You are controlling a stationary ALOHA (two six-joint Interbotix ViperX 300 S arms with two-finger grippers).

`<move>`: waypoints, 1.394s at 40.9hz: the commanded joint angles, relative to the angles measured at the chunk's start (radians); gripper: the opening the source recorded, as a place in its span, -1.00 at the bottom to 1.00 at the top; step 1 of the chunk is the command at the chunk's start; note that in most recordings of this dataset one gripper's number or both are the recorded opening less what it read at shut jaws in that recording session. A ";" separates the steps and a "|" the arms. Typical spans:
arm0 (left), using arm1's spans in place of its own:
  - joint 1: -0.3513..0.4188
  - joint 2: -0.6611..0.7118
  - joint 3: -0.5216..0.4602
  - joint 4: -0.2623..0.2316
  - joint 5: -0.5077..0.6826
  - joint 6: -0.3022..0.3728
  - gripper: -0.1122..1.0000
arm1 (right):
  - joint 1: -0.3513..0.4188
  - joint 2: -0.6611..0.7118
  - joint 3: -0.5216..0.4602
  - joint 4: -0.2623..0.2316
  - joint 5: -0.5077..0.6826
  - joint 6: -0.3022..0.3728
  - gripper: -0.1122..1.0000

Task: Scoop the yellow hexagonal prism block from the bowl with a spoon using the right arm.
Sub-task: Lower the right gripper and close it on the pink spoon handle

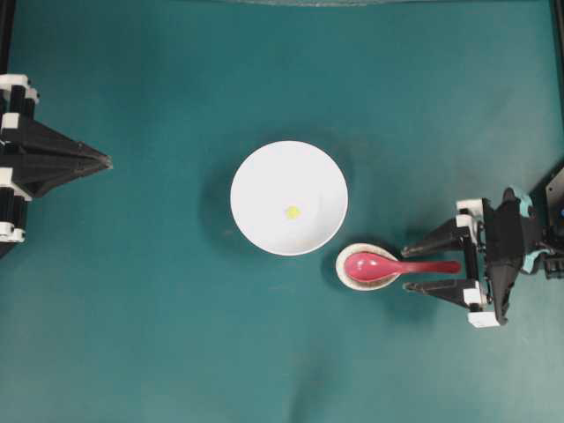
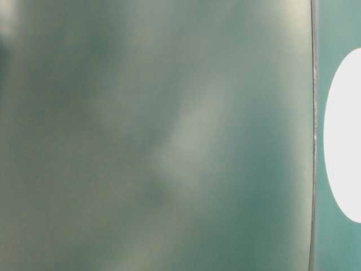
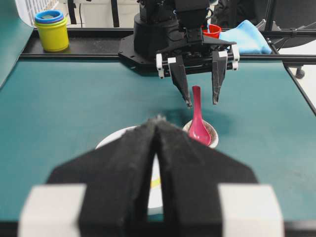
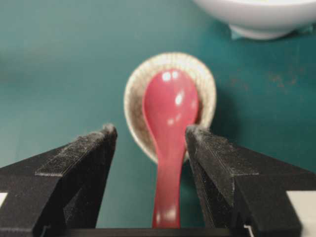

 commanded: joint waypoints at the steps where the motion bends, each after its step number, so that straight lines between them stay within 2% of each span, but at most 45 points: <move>1: 0.002 0.005 -0.028 0.003 -0.009 -0.002 -0.78 | 0.011 0.003 0.003 0.018 -0.015 -0.002 0.30; 17: 0.000 0.006 -0.029 0.003 -0.014 -0.005 -0.79 | 0.012 0.078 0.005 0.031 -0.015 -0.002 0.30; 33: 0.000 0.006 -0.029 0.003 -0.014 -0.003 -0.78 | 0.012 0.087 0.008 0.031 -0.015 -0.012 0.30; 57: 0.000 0.006 -0.029 0.003 -0.014 -0.003 -0.78 | 0.014 0.086 0.000 0.000 -0.017 -0.021 0.28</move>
